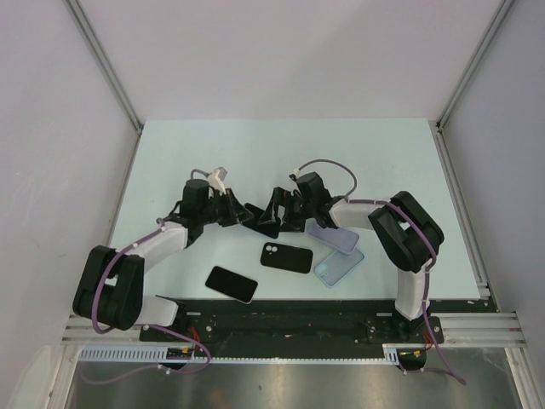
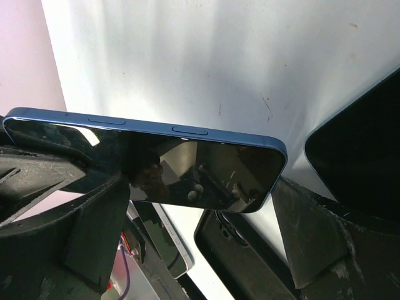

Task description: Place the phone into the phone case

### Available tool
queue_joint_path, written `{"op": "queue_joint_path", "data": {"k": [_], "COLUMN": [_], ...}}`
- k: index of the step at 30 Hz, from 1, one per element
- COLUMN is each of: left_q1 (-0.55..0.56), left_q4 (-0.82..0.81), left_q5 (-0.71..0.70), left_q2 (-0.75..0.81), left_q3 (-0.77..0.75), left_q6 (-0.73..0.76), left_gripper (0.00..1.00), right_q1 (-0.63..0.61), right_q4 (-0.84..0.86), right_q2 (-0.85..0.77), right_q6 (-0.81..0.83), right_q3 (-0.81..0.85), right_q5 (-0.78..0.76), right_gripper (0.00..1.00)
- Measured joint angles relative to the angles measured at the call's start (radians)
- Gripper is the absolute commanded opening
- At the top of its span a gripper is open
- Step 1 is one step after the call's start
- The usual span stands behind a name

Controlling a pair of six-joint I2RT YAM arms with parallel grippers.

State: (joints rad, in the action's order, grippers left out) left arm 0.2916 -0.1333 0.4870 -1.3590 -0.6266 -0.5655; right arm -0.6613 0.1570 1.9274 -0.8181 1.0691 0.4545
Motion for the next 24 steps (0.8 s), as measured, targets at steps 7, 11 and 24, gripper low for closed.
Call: {"op": "queue_joint_path", "data": {"k": [7,11,24], "left_q1": [0.003,0.01,0.019], "left_q4": [-0.009,-0.011,0.1], "left_q5": [0.003,0.01,0.02], "left_q2": [-0.007,-0.008,0.175], "left_q3": [0.0,0.0,-0.007], "left_q6": [-0.002,-0.001,0.014], "left_gripper": [0.0,0.0,0.01], "right_q1": [0.007,0.008,0.043], "right_q4": [0.013,0.006,-0.081], "right_q2": [-0.008,-0.022,-0.233], "right_q6": [-0.001,0.0,0.028], "right_q3": [-0.016,-0.027,-0.04], "right_q5": [0.008,0.006,0.005], "right_gripper": [1.0,1.0,1.0]}}
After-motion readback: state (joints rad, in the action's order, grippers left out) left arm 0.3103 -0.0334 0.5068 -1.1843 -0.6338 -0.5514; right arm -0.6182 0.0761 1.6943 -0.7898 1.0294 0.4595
